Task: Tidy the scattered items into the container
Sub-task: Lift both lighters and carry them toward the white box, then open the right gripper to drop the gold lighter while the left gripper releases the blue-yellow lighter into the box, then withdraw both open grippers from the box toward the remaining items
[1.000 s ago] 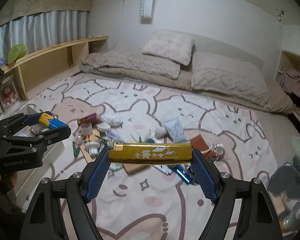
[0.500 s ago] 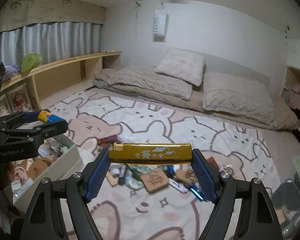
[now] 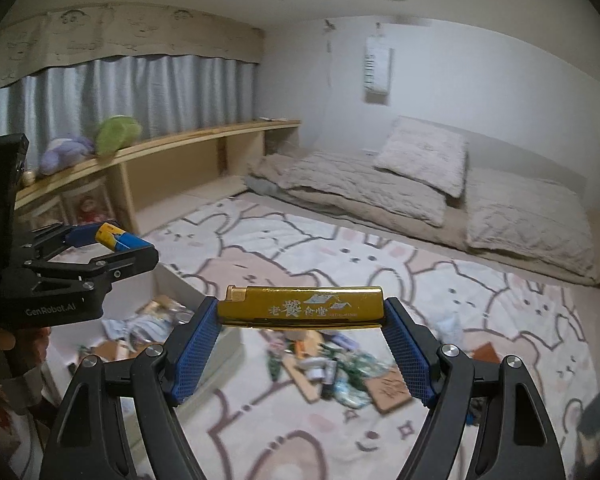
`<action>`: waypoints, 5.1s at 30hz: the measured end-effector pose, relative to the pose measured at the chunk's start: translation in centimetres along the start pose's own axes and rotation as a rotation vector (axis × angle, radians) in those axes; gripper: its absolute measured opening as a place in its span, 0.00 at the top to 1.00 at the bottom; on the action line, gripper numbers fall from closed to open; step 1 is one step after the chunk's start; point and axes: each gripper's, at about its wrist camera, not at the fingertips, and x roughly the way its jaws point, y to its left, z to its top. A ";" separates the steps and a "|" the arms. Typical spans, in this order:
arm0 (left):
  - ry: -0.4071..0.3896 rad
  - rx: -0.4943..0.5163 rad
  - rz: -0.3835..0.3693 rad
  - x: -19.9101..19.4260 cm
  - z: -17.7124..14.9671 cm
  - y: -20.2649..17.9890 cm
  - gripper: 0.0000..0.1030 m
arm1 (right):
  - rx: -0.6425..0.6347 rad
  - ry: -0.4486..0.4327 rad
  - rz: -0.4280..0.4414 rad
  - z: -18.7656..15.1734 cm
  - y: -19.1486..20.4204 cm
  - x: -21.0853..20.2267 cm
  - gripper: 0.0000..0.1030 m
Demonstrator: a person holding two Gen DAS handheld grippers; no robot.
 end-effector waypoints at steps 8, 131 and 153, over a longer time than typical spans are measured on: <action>0.017 -0.052 0.052 -1.1 -1.2 5.8 0.21 | -0.027 0.018 0.070 0.4 3.7 2.4 0.21; 0.296 -0.536 0.431 -2.3 -16.1 16.2 0.05 | -0.161 0.354 0.523 -9.1 10.3 2.8 0.05; 0.242 -0.321 0.451 -4.1 -13.9 11.1 0.03 | -0.075 0.162 0.480 -7.3 7.8 1.5 0.00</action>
